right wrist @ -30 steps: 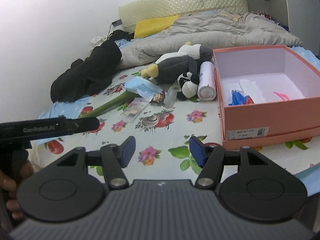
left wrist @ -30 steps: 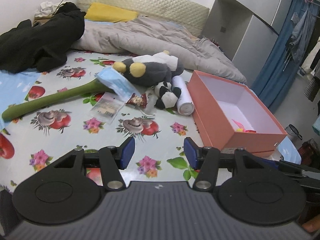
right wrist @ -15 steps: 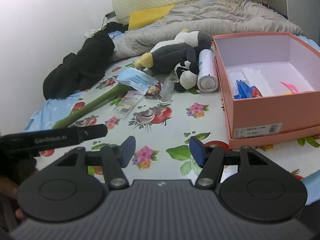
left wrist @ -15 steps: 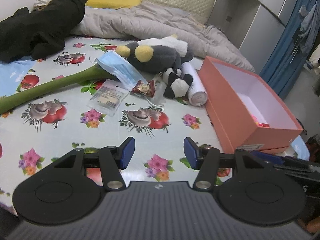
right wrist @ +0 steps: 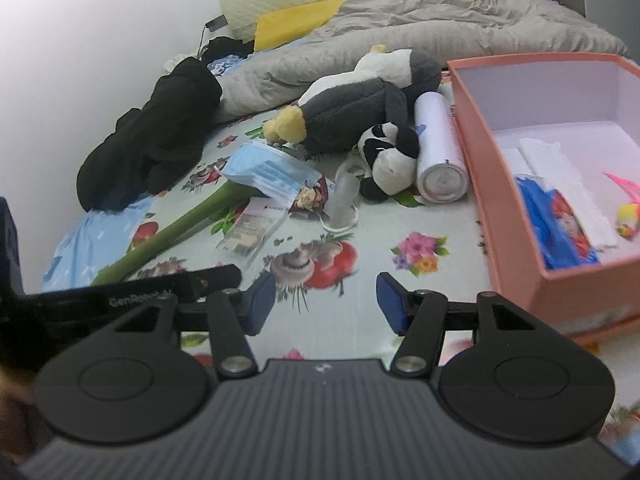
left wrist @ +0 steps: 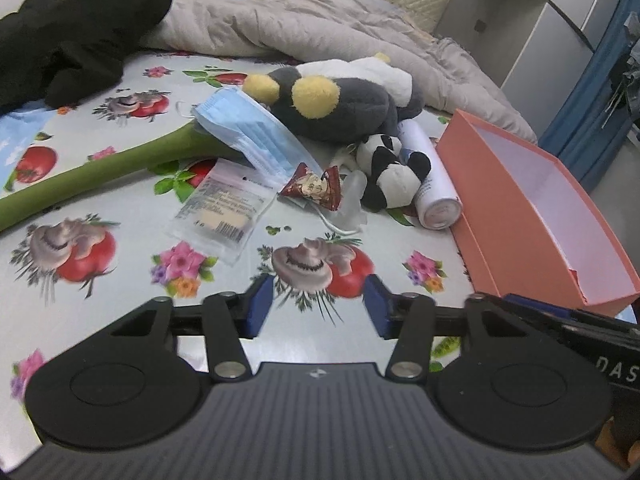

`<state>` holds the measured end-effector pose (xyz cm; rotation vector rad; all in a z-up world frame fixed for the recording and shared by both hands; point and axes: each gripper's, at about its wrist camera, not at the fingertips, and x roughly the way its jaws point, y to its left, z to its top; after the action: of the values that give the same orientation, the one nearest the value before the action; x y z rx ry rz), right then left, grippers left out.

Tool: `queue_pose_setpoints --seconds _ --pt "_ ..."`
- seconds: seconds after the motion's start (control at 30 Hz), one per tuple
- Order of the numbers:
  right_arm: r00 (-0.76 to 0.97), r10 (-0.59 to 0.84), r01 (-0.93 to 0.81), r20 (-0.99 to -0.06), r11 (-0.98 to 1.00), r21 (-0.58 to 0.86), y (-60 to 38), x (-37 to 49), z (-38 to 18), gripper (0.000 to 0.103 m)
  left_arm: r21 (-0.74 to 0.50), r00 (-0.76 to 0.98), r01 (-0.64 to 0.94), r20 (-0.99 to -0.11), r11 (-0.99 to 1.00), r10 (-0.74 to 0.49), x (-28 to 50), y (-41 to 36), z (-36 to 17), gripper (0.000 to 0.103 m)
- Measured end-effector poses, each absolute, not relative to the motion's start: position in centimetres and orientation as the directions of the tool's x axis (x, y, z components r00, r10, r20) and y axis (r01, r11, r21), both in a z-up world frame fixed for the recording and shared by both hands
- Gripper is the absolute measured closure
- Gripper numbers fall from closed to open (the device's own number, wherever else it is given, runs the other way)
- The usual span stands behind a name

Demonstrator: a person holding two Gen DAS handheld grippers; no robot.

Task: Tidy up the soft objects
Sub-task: 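Move both open tools back toward the items beside the penguin plush, then grasp the red candy wrapper with the left tool while the right tool grasps the clear plastic cup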

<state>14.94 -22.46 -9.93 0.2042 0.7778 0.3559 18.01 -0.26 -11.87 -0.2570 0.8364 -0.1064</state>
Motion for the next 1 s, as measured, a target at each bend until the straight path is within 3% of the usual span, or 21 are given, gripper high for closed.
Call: queue_pose_setpoints --seconds 0.2,0.7,0.8,1.0 --pt "0.648 0.384 -0.217 -0.658 0.921 0.324 -21.4 19.1 -11.7 0.067 -0.3 0.662 -0.009 -0.717 0.954 -0.219 22.6 0.3 -13.8 0.06" --pt "0.617 0.398 -0.142 -0.678 0.905 0.402 -19.6 30.3 -15.9 0.069 -0.356 0.67 0.043 -0.683 0.934 -0.291 32.0 1.2 -17.9 0.059" --pt "0.617 0.397 -0.129 -0.679 0.903 0.411 -19.6 32.1 -16.5 0.069 -0.35 0.674 0.062 -0.676 0.935 -0.298 33.0 1.3 -18.2 0.052" --pt "0.595 0.422 -0.095 -0.684 0.882 0.462 -19.7 34.0 -17.8 0.069 -0.352 0.652 0.1 -0.683 0.93 -0.329 34.2 1.4 -19.2 0.051"
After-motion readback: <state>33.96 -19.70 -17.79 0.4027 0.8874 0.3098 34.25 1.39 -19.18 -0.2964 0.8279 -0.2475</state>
